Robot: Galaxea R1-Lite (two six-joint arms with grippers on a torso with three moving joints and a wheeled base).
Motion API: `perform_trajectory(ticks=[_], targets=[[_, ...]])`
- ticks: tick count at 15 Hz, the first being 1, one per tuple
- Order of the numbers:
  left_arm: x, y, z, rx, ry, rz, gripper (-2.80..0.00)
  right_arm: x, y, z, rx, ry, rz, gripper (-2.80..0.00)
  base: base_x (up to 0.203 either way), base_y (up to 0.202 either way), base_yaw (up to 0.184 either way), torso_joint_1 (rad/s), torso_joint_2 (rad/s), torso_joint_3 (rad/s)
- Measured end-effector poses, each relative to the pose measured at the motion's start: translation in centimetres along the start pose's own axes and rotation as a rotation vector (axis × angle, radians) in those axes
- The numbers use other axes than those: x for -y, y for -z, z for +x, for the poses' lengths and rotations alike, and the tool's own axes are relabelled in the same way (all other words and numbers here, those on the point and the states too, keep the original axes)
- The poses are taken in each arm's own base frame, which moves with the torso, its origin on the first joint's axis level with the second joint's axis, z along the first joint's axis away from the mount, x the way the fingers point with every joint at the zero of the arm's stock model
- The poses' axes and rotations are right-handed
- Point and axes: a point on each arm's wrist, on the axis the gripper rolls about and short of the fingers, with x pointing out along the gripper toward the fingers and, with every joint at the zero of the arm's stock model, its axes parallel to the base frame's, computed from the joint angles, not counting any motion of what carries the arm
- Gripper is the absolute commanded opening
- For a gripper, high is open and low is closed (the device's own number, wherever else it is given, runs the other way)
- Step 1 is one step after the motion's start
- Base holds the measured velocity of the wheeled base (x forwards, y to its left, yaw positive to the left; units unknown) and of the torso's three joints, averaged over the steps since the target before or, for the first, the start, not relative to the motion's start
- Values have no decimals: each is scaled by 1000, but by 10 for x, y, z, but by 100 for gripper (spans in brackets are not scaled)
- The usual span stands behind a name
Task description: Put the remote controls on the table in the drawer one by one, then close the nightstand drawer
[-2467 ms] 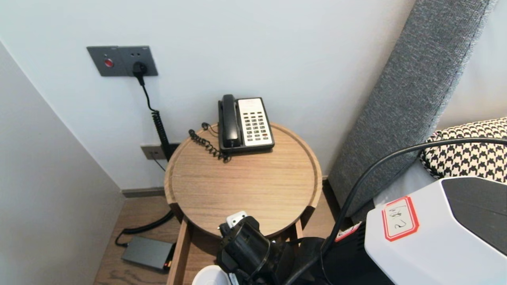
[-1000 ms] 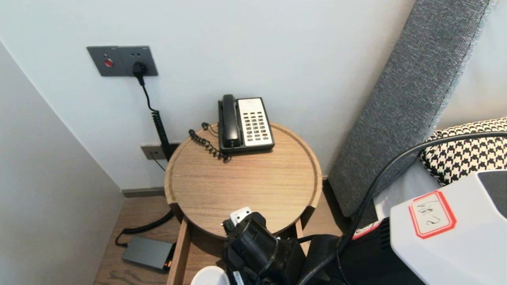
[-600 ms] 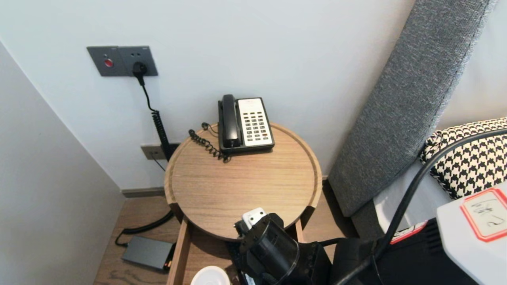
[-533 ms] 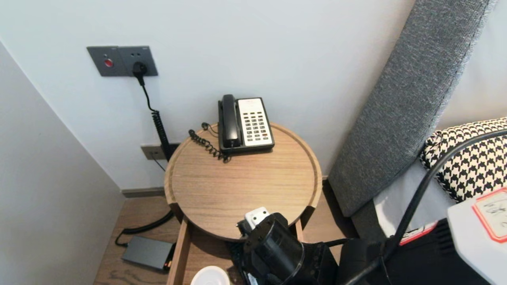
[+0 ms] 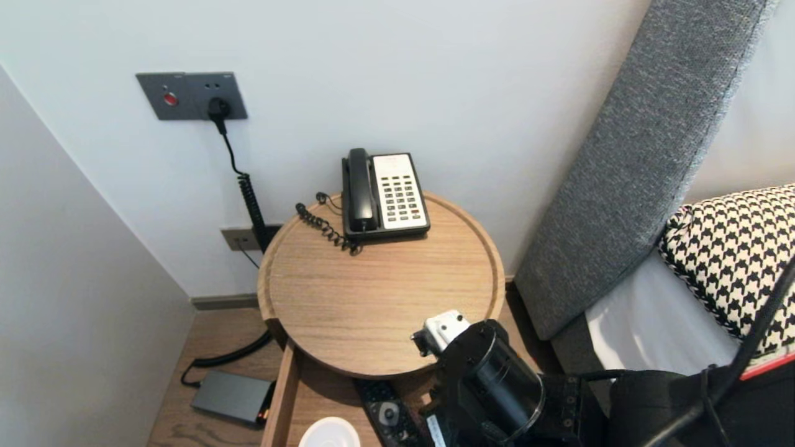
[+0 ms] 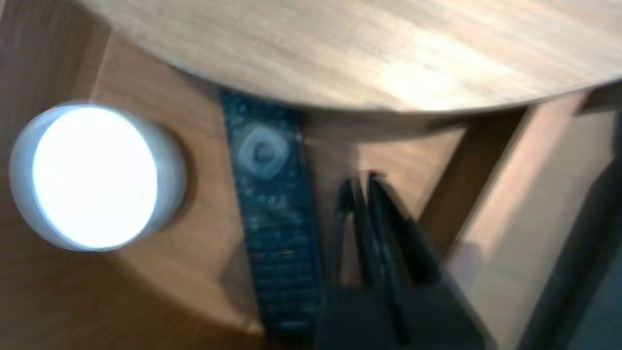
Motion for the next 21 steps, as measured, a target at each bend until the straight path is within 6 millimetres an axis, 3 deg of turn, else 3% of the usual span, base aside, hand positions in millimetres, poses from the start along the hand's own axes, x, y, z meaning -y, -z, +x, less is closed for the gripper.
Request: perform_trajectory(ticks=[4,9,11,17,21], targets=[[0,0,0,0,0,0,-280,12,-9,-13,42,8,35,-280,0,0,0,0,0,0],[0,0,0,0,0,0,-280,49,-36,-30,127,51,136,-280,0,0,0,0,0,0],[0,0,0,0,1,0,-280,58,-38,-38,120,49,155,-280,0,0,0,0,0,0],[0,0,0,0,0,0,-280,64,-43,-61,82,24,241,-280,0,0,0,0,0,0],[0,0,0,0,0,0,-280,66,-41,-83,-56,-41,289,-280,0,0,0,0,0,0]])
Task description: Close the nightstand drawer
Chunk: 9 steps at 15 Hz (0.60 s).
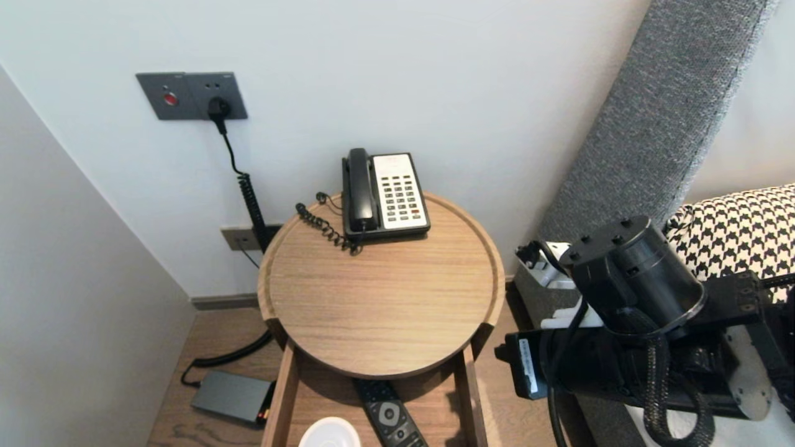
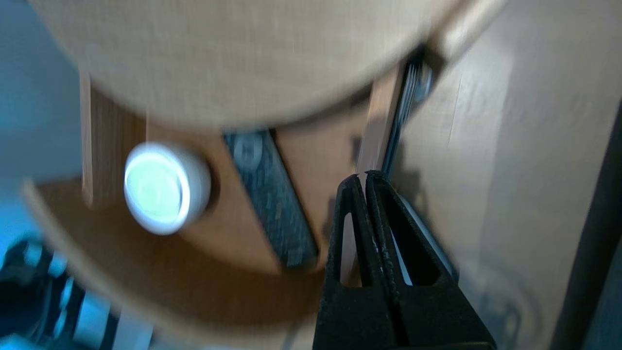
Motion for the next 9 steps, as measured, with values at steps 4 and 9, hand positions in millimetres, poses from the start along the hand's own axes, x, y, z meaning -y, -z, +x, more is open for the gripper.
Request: perform_trajectory(ticks=[4,9], targets=[[0,0,0,0,0,0,-280,6,26,-7,-182,-31,4,-280,0,0,0,0,0,0],[0,0,0,0,0,0,-280,9,54,-9,-265,-42,-43,-280,0,0,0,0,0,0]])
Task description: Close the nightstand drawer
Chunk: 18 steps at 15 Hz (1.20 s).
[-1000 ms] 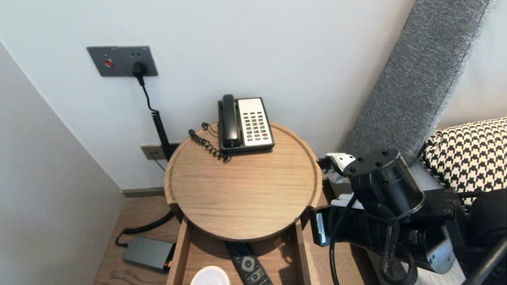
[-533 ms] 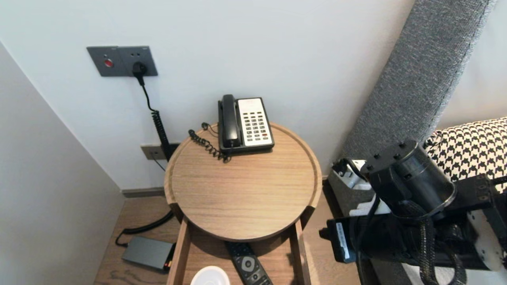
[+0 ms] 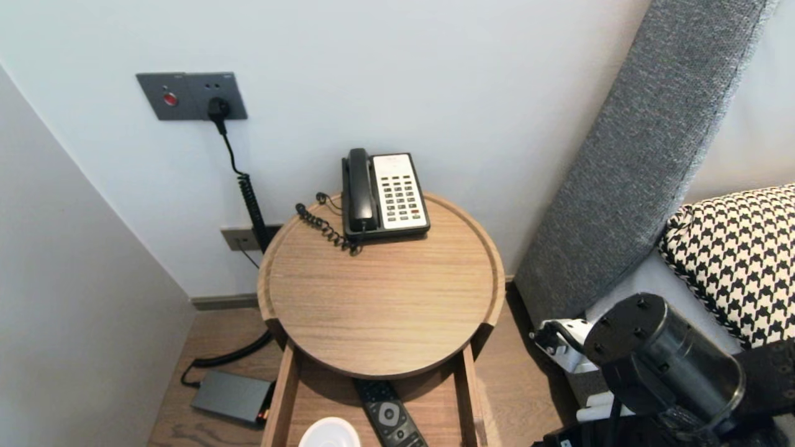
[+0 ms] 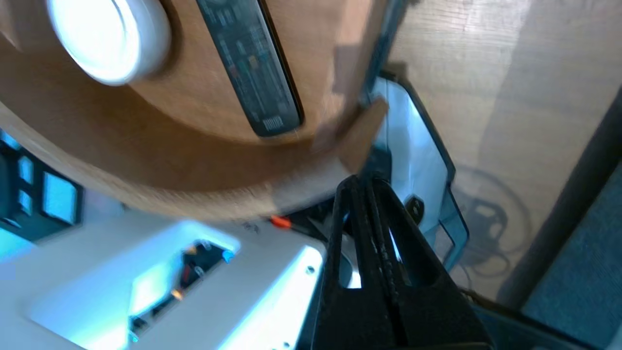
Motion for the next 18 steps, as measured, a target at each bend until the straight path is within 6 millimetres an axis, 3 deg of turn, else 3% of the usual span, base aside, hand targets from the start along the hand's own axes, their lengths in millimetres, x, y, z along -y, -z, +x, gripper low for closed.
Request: perform_trajectory(ticks=[10,18], targets=[[0,0,0,0,1,0,-280,-6,40,18,-173,-32,-122,-280,0,0,0,0,0,0],[0,0,0,0,0,0,-280,-17,32,37,-169,-31,-133,-280,0,0,0,0,0,0]])
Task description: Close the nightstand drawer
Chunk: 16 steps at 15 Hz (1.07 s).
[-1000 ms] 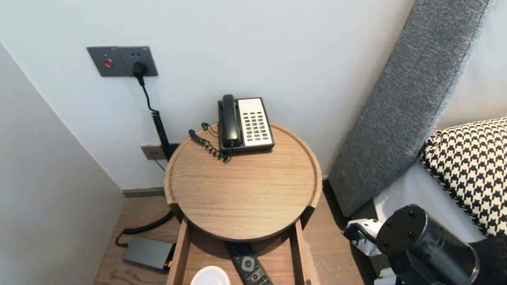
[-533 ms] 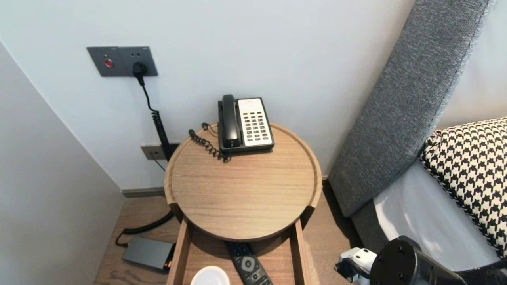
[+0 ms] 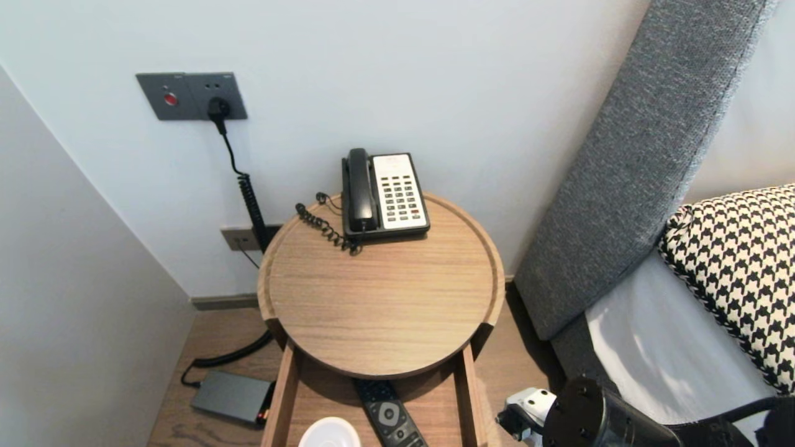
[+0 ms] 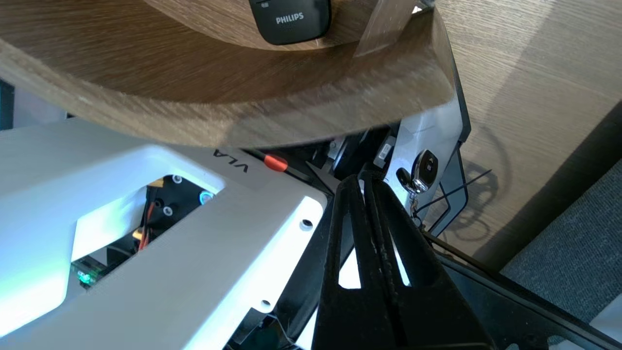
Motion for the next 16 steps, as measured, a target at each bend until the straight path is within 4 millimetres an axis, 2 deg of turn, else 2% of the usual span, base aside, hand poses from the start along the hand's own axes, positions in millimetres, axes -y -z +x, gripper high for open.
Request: perform_trajectory(ticks=[8,16], targets=[[0,0,0,0,0,0,-280,-2,-25,15,73,28,46,-280,0,0,0,0,0,0],[0,0,0,0,1,0,-280,9,-67,17,151,49,94,-280,0,0,0,0,0,0]])
